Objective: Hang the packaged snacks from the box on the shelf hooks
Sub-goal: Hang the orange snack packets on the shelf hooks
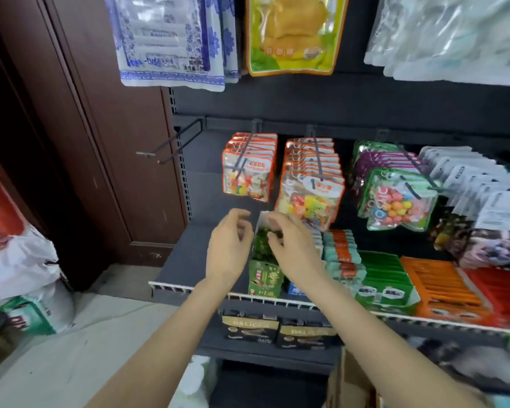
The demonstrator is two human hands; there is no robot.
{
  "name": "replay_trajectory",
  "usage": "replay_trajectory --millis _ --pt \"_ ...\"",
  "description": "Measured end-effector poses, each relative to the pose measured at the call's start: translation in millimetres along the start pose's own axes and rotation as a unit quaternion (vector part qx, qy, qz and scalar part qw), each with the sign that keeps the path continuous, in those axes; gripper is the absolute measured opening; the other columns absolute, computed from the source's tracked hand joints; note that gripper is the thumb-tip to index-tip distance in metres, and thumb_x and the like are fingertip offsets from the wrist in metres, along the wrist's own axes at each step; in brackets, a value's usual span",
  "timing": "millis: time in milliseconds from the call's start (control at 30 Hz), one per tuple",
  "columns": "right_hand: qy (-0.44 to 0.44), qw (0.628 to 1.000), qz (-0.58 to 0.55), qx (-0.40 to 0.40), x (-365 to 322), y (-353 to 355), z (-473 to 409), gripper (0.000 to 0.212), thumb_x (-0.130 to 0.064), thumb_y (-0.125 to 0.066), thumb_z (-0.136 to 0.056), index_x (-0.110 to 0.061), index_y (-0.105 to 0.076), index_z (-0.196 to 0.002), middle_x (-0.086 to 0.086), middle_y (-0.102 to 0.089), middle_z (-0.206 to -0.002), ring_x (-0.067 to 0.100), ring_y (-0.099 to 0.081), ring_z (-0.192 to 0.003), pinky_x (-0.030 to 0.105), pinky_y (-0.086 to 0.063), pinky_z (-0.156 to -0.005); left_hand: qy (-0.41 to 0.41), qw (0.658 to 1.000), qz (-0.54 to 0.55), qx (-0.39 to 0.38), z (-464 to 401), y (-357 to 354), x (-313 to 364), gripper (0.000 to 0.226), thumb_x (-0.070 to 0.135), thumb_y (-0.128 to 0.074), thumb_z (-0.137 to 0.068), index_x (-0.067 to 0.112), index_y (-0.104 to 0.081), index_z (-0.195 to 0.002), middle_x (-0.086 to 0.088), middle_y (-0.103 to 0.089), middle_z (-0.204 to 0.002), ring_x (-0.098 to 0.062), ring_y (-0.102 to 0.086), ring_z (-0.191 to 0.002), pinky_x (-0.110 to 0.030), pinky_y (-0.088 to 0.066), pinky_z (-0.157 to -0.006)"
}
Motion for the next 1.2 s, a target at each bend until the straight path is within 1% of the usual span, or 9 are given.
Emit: replay_trajectory --millis 167,367,467,633,700,800,933,1100,1200 --pt "-0.086 0.993 0.029 -0.081 75 27 118 0.027 -0.011 -0.05 -0.095 -0.016 -0.061 -0.119 0.002 -0.064 -0.112 0.017 -0.061 -0.097 0.032 -0.051 -0.086 0.04 0.991 0.012 -0.126 110 -64 25 0.019 0.014 -0.053 -0.092 0.018 -0.058 -0.109 0.0 -0.065 -0.086 -0.01 -0.059 -0.074 -0.014 -0.039 -0.058" --pt "-0.216 0.955 0.069 -0.191 191 41 271 0.022 -0.01 -0.05 -0.092 -0.013 -0.069 -0.105 0.005 -0.07 -0.106 0.023 -0.063 -0.1 0.035 -0.048 -0.087 0.044 0.959 -0.019 -0.281 243 -164 50 0.019 0.01 -0.05 -0.092 0.012 -0.06 -0.109 -0.003 -0.067 -0.1 -0.015 -0.062 -0.087 -0.019 -0.043 -0.072" --pt "-0.283 0.925 0.06 -0.245 229 43 332 0.023 -0.011 -0.05 -0.092 -0.011 -0.066 -0.109 0.008 -0.066 -0.113 0.025 -0.06 -0.107 0.03 -0.044 -0.086 0.06 0.917 -0.081 -0.386 299 -203 47 0.024 0.017 -0.051 -0.093 0.012 -0.062 -0.114 -0.007 -0.065 -0.112 -0.021 -0.06 -0.105 -0.027 -0.046 -0.089" --pt "-0.315 0.877 0.013 -0.362 251 34 390 0.042 -0.031 -0.068 -0.084 -0.015 -0.06 -0.121 0.005 -0.063 -0.122 0.022 -0.056 -0.115 0.03 -0.043 -0.096 0.069 0.832 -0.194 -0.516 361 -221 21 0.038 0.025 -0.063 -0.086 0.01 -0.058 -0.12 -0.013 -0.061 -0.119 -0.029 -0.057 -0.11 -0.036 -0.046 -0.093" --pt "-0.3 0.87 0.02 -0.39 250 31 399 0.055 -0.033 -0.073 -0.078 -0.018 -0.055 -0.127 0.003 -0.058 -0.13 0.023 -0.052 -0.12 0.033 -0.042 -0.1 0.084 0.825 -0.219 -0.514 371 -218 15 0.042 0.024 -0.068 -0.083 0.008 -0.056 -0.12 -0.014 -0.06 -0.12 -0.029 -0.057 -0.109 -0.036 -0.047 -0.093" --pt "-0.29 0.875 0.078 -0.38 249 37 395 0.042 -0.014 -0.059 -0.086 -0.007 -0.053 -0.127 0.013 -0.056 -0.129 0.032 -0.053 -0.115 0.035 -0.047 -0.092 0.129 0.843 -0.229 -0.469 372 -209 14 0.039 0.018 -0.073 -0.079 0.004 -0.059 -0.113 -0.016 -0.065 -0.111 -0.03 -0.061 -0.101 -0.036 -0.05 -0.087" --pt "-0.301 0.888 0.104 -0.333 245 61 378 0.03 0.004 -0.049 -0.086 -0.001 -0.062 -0.113 0.014 -0.065 -0.092 0.031 -0.061 -0.091 0.031 -0.046 -0.064 0.193 0.855 -0.202 -0.436 366 -200 17 0.038 0.018 -0.08 -0.073 0.003 -0.062 -0.104 -0.015 -0.064 -0.106 -0.03 -0.061 -0.099 -0.033 -0.048 -0.086" --pt "-0.276 0.942 0.043 -0.186 233 102 354 0.035 -0.001 -0.052 -0.09 -0.006 -0.059 -0.125 0.022 -0.064 -0.116 0.035 -0.06 -0.107 0.035 -0.049 -0.085 0.196 0.912 -0.134 -0.334 344 -177 30 0.016 0.007 -0.076 -0.075 0.016 -0.063 -0.075 -0.009 -0.067 -0.087 -0.027 -0.064 -0.094 -0.03 -0.05 -0.083" --pt "-0.252 0.959 0.001 -0.131 223 120 343 0.028 -0.003 -0.057 -0.089 -0.003 -0.064 -0.115 0.02 -0.069 -0.103 0.036 -0.066 -0.092 0.028 -0.052 -0.071 0.19 0.944 -0.074 -0.259 322 -158 49 0.014 0.009 -0.07 -0.081 0.015 -0.058 -0.079 -0.008 -0.065 -0.08 -0.027 -0.066 -0.084 -0.035 -0.056 -0.075"
Point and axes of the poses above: each hand's wrist, its own z-axis away from the middle knuckle, its own y-axis out of the back of the hand, x = y × z, the point moved 5 cm from there along -z, towards the middle knuckle
